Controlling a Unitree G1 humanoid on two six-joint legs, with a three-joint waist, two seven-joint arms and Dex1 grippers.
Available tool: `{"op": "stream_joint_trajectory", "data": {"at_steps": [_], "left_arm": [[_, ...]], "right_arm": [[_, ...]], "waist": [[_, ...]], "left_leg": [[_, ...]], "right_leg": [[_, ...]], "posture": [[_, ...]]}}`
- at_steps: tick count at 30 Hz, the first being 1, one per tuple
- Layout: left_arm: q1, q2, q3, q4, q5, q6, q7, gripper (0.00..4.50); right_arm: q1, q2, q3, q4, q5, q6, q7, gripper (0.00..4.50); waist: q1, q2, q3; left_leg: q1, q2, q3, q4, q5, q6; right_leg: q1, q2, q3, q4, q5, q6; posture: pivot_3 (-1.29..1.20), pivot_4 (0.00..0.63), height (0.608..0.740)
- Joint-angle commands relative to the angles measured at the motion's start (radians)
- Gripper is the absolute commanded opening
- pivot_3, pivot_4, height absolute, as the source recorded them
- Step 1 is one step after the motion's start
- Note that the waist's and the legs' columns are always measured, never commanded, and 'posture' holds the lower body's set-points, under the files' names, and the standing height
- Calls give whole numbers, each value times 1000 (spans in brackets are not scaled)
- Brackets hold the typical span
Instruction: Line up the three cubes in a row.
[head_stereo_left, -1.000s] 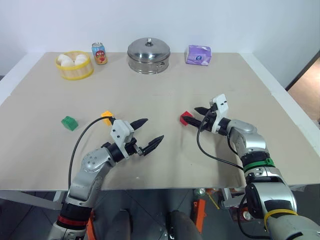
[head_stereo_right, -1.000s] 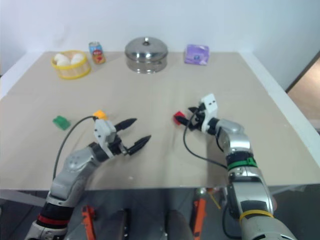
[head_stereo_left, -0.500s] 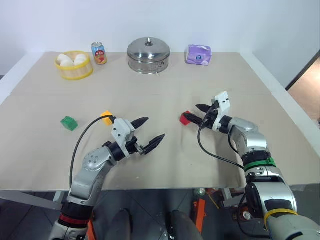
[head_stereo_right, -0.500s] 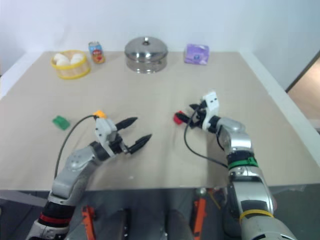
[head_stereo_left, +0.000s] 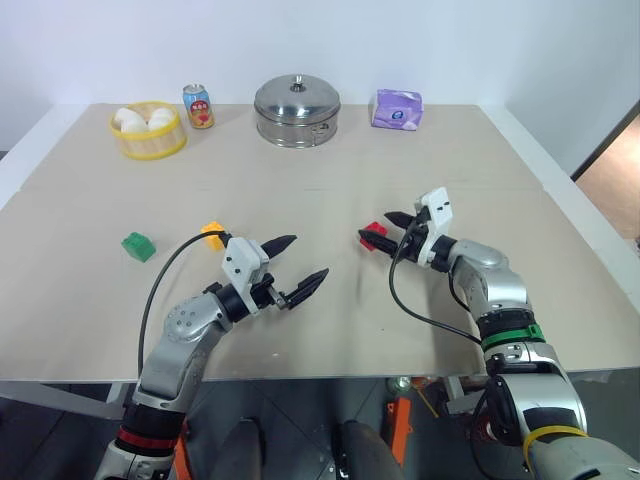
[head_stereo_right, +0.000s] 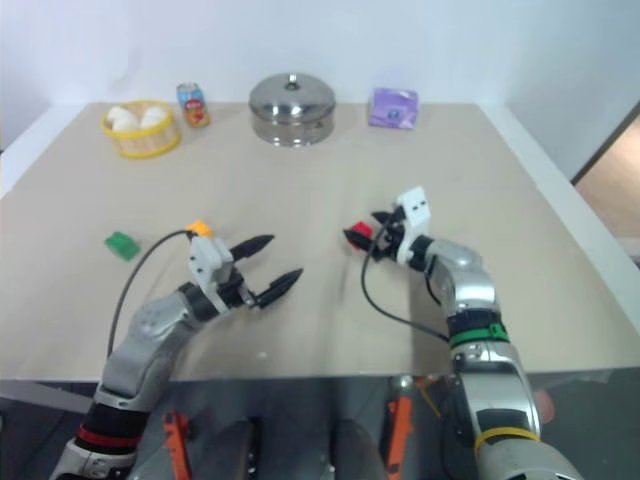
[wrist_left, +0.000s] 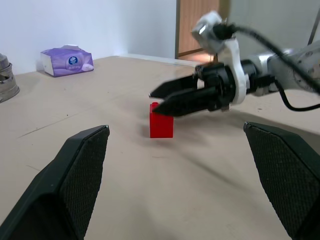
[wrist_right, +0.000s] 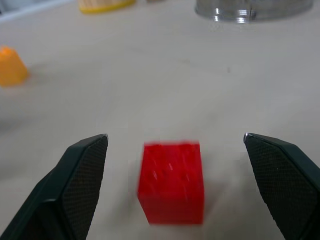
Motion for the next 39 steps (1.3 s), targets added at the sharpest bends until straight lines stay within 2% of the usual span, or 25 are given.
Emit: {"op": "stream_joint_trajectory", "data": {"at_steps": [1,6,10,15,16,19,22,25,28,32,39], "left_arm": [[-13,3,16,-24,-5,-17,3,4455],[-16,0,19,-26,-6,-15,10,4455],[-20,-4,19,-25,-6,-14,14,4500],[-23,-7,24,-23,-18,-3,16,4500],[-21,-2,26,-30,-25,3,10,4500],[10,51,33,-72,-47,16,-44,4500],[69,156,57,-128,-99,34,-152,4500],[122,266,89,-161,-158,49,-266,4500],[148,359,116,-156,-177,39,-361,4500],[147,403,132,-131,-179,21,-410,4500],[150,385,126,-146,-169,21,-390,4500]], "right_arm": [[-17,8,0,45,-32,-67,-19,4500],[-33,28,3,101,-45,-93,-14,4500],[-41,33,0,120,-49,-104,-15,3383],[-44,24,-10,108,-47,-106,-10,1568],[-40,15,-6,89,-48,-107,-1,1339],[-6,-34,22,-39,-22,-77,129,1289],[60,-106,50,-221,57,-81,365,1289],[105,-165,60,-332,146,-16,543,1289],[131,-212,142,-334,91,-74,671,1289],[150,-210,210,-298,28,-179,720,1289],[140,-164,248,-184,-26,-305,699,1289]], "waist": [[0,0,0],[0,0,0],[0,0,0],[0,0,0],[0,0,0],[0,0,0],[0,1,0],[-1,1,0],[-1,1,0],[-1,1,0],[-1,1,0]], "left_leg": [[0,0,0,0,0,0],[0,0,0,0,0,0],[0,0,0,0,0,0],[0,0,0,0,0,0],[0,0,0,0,0,0],[0,0,0,0,0,0],[0,0,1,-2,0,0],[0,1,1,-4,-1,0],[0,2,1,-4,-1,0],[0,2,2,-2,-1,0],[0,2,9,-1,-1,0]], "right_leg": [[0,0,0,0,0,0],[0,0,0,0,0,0],[0,0,0,0,0,0],[0,0,0,0,0,0],[0,0,0,0,0,0],[0,0,0,0,0,0],[-2,0,1,0,-1,1],[-2,1,1,0,-2,0],[-2,2,1,0,-3,-2],[-3,1,2,0,-3,-3],[-4,-2,3,0,-2,-2]], "posture": [[0,150,739],[0,150,739],[0,150,739],[0,150,739],[0,150,739],[0,150,739],[0,150,739],[0,150,739],[0,150,739],[0,150,739],[0,150,739]]}}
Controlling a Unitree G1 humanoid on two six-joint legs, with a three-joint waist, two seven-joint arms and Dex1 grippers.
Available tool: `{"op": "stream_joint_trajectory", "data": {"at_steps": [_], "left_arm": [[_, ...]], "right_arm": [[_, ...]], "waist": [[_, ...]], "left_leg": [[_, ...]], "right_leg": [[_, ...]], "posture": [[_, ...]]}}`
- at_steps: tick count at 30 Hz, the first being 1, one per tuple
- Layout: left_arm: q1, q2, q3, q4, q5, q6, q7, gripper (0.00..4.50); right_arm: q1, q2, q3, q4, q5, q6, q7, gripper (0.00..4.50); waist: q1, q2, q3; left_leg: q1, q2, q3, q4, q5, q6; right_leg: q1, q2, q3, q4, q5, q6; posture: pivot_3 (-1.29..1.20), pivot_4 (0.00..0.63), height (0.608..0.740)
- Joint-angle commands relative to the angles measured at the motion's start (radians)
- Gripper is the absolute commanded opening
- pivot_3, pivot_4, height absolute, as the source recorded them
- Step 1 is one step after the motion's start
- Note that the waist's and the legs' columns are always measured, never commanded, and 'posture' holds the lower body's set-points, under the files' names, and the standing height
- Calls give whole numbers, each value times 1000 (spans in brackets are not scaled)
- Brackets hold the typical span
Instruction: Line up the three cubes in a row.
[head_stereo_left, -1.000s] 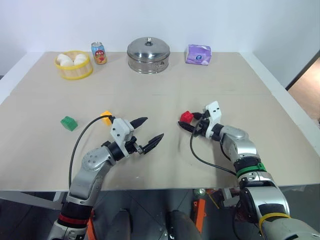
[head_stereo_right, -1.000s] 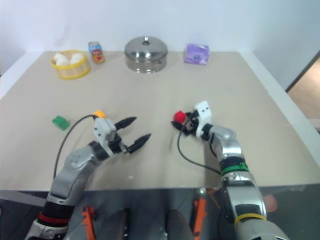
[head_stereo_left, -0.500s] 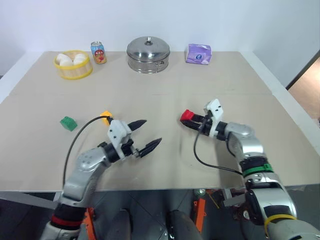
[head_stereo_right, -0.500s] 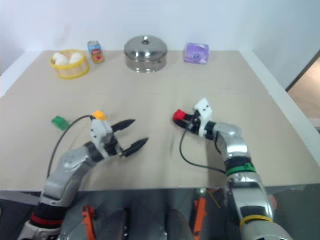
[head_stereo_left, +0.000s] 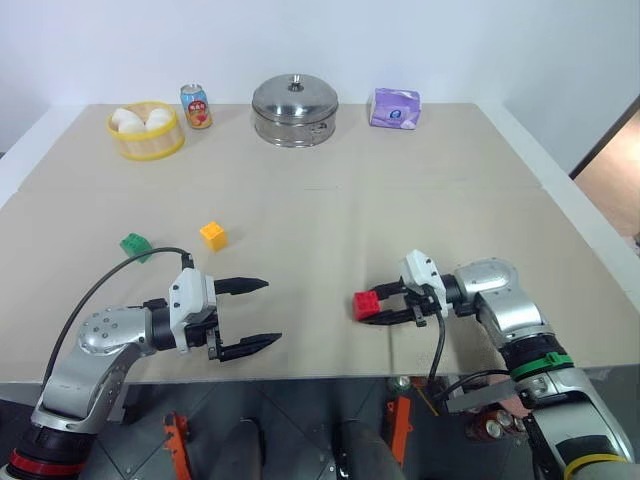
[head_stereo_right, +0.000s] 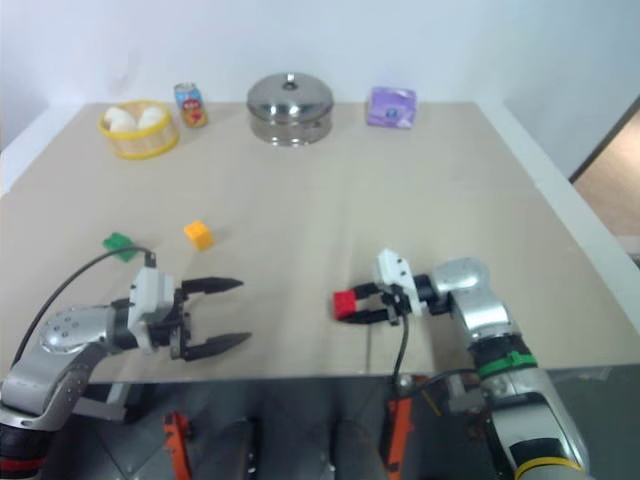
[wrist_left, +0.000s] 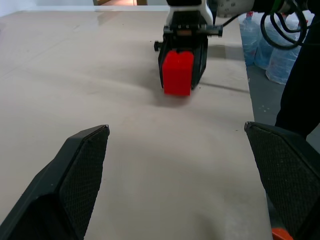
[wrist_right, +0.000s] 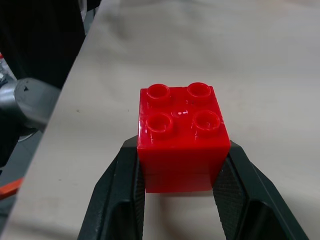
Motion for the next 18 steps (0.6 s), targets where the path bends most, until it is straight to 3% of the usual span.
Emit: {"op": "stream_joint_trajectory", "data": {"at_steps": [1,6,10,12,15,18], "left_arm": [[4,-12,9,-35,0,-18,16,4500],[5,-20,6,-41,4,-15,28,4500],[1,-25,0,-45,6,-14,37,4500],[2,-26,-3,-46,7,-15,39,4500],[15,-30,7,-61,5,-10,58,4500],[35,-62,90,-117,-53,64,187,4500]], "right_arm": [[-24,30,9,88,-36,-119,10,1289],[-39,43,11,146,-51,-175,20,1289],[-48,49,13,173,-53,-208,30,3112],[-51,49,13,172,-47,-210,39,3441],[-57,35,-18,90,24,-126,61,4486],[-93,-1,-95,-137,213,111,57,4486]], "waist": [[0,0,0],[0,0,0],[0,0,0],[0,0,0],[0,0,0],[0,0,0]], "left_leg": [[0,0,0,0,0,0],[0,1,1,-2,0,0],[1,1,2,0,0,0],[1,1,3,0,0,0],[1,1,4,0,0,0],[1,1,4,-1,0,0]], "right_leg": [[0,0,0,0,0,0],[-1,3,3,0,0,1],[-1,3,6,0,2,1],[-1,3,8,0,2,2],[-1,4,8,0,2,2],[-1,4,8,0,2,2]], "posture": [[0,150,739],[0,150,739],[0,150,739],[0,150,739],[0,150,739],[0,150,739]]}}
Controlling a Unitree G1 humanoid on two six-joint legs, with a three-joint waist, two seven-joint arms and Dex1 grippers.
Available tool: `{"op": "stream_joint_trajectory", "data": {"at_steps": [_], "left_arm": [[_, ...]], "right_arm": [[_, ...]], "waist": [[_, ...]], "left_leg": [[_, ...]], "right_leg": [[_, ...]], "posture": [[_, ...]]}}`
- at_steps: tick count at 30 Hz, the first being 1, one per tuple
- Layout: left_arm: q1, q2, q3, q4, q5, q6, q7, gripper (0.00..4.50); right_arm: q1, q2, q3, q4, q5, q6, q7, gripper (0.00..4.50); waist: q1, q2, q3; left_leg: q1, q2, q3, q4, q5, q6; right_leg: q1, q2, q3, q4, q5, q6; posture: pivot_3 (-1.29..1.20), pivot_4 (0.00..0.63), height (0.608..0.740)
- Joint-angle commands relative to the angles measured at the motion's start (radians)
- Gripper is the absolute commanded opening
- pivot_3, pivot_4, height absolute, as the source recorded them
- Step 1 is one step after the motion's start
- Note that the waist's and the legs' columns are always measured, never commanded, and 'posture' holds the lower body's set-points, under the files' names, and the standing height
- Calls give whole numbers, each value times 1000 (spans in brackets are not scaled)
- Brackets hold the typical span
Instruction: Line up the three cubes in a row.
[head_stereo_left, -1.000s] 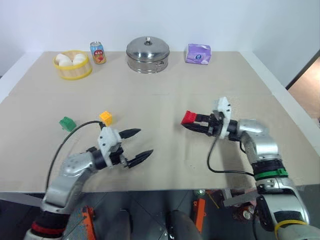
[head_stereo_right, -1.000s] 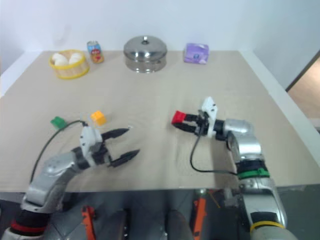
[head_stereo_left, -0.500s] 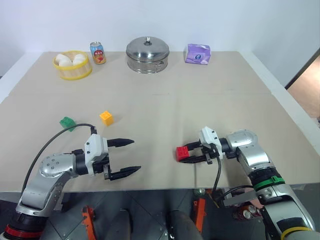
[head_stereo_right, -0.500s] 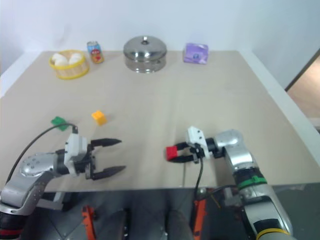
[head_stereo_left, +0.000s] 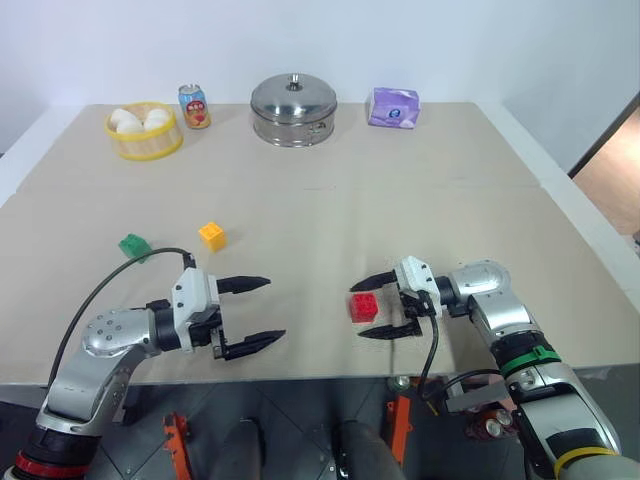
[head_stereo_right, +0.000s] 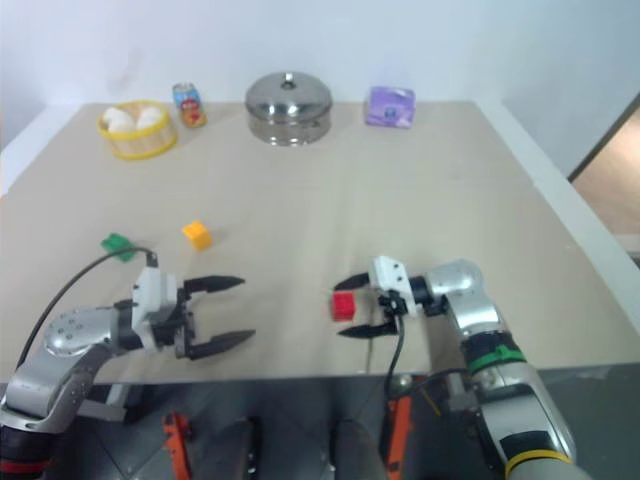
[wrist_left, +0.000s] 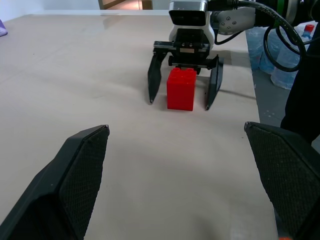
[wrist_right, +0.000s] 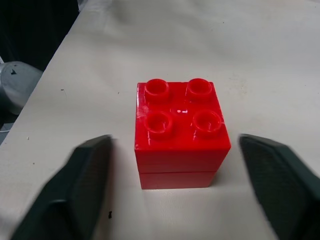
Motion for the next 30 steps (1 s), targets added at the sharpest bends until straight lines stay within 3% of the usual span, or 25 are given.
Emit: {"op": "stream_joint_trajectory", "data": {"at_steps": [1,6,12,20,30], "left_arm": [[35,-48,126,-114,-82,88,192,4500],[46,-58,300,-91,-133,159,353,4500],[8,76,469,148,-87,115,306,4500],[-49,164,481,377,-34,53,217,4500],[-125,173,434,542,43,0,172,4500]], "right_arm": [[-74,-50,-126,-350,296,352,23,4486],[-145,18,-142,-459,350,530,-156,4486],[-194,188,-71,-380,254,486,-280,4486],[-175,250,-55,-369,207,462,-322,4486],[-144,231,-56,-450,215,502,-340,4486]], "waist": [[-1,1,1],[-5,-2,-1],[-9,-3,-1],[-7,-3,-1],[-7,-3,-1]], "left_leg": [[0,0,0,0,0,0],[1,4,0,0,0,0],[0,4,2,0,0,0],[-2,6,3,-1,-2,-4],[-2,11,3,-2,-3,-5]], "right_leg": [[0,0,0,0,0,0],[-2,5,3,2,1,-1],[-4,5,4,2,1,-2],[-5,6,3,1,1,-2],[-8,11,3,2,1,-4]], "posture": [[0,150,739],[0,150,739],[0,150,739],[0,150,739],[0,150,739]]}}
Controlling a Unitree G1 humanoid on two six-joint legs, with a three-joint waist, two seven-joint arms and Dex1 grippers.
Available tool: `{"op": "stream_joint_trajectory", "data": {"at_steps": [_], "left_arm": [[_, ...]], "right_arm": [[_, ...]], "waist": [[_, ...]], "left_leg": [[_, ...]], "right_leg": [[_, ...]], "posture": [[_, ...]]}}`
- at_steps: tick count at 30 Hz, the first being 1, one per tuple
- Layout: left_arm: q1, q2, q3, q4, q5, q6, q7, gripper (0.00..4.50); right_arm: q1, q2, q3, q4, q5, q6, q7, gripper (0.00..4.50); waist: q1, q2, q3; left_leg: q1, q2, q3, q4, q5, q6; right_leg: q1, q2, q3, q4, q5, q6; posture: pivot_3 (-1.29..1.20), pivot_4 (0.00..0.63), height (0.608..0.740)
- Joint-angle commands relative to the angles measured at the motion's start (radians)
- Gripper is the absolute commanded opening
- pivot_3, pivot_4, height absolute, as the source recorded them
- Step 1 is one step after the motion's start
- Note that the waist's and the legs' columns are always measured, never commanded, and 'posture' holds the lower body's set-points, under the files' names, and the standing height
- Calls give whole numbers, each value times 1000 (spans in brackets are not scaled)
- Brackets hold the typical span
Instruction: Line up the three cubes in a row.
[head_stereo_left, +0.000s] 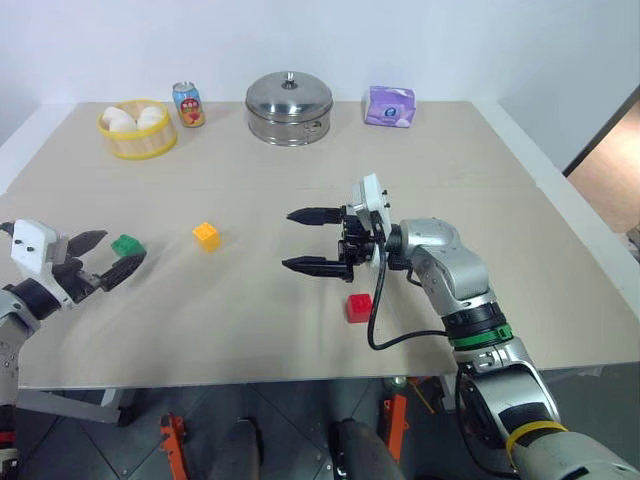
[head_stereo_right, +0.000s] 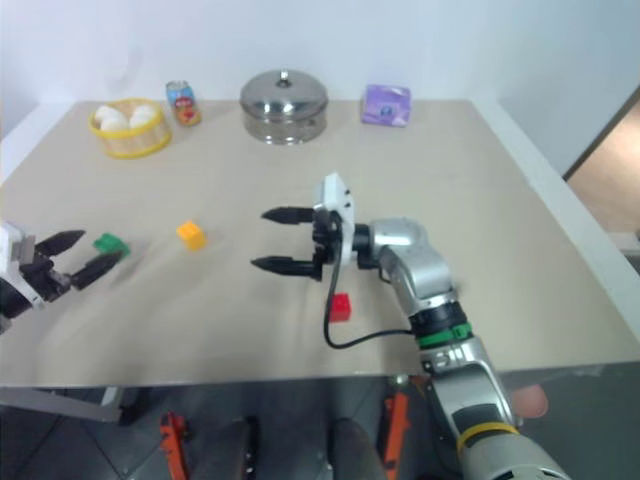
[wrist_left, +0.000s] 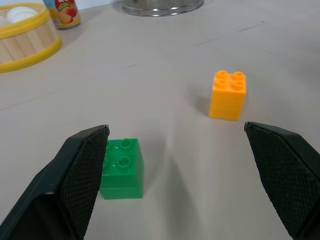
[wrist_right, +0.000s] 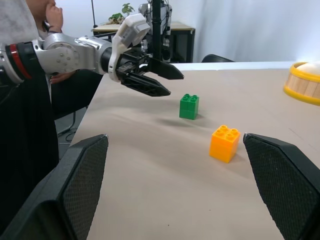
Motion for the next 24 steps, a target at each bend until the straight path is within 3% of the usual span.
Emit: {"op": "stream_joint_trajectory", "data": {"at_steps": [1,16,24], "left_arm": [[-48,26,-13,45,38,-45,-8,4500],[-337,38,-113,516,172,-168,-77,4500],[-397,28,-171,680,238,-209,-99,4500]], "right_arm": [[5,-3,-14,-68,13,6,-15,4486],[31,-6,-12,-110,11,12,-45,4486],[53,-23,-20,-150,13,29,-72,4486]], "waist": [[0,0,0],[1,-1,-1],[2,-2,-1]], "left_leg": [[0,0,0,0,0,0],[0,0,1,0,0,0],[0,0,1,0,0,0]], "right_leg": [[0,0,0,0,0,0],[-1,1,0,1,1,1],[-2,1,0,2,2,3]], "posture": [[0,150,739],[0,150,739],[0,150,739]]}}
